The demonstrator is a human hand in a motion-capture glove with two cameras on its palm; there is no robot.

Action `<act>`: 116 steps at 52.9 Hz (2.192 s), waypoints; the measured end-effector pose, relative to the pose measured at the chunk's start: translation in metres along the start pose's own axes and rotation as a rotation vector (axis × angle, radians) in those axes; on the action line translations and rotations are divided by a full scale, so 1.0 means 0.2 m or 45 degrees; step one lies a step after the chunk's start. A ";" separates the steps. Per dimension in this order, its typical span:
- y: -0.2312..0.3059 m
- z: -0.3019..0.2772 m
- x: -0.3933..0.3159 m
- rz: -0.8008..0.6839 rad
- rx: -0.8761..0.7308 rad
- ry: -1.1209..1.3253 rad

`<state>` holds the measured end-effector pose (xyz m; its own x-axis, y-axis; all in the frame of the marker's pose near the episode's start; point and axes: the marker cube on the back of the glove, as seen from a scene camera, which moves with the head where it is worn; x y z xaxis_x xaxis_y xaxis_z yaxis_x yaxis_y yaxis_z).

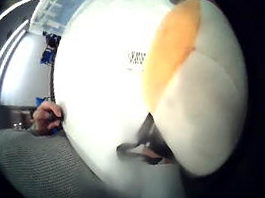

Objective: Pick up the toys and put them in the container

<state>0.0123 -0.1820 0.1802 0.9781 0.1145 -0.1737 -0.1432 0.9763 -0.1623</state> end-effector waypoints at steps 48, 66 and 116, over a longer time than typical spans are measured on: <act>-1.15 -1.12 -1.20 -0.509 0.362 -0.457; -1.69 -0.60 -1.80 -0.479 0.081 -0.190; -1.44 -0.97 -0.76 -0.238 0.201 -0.133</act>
<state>-0.1243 -0.5153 0.0645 0.9968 -0.0602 -0.0524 0.0588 0.9979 -0.0271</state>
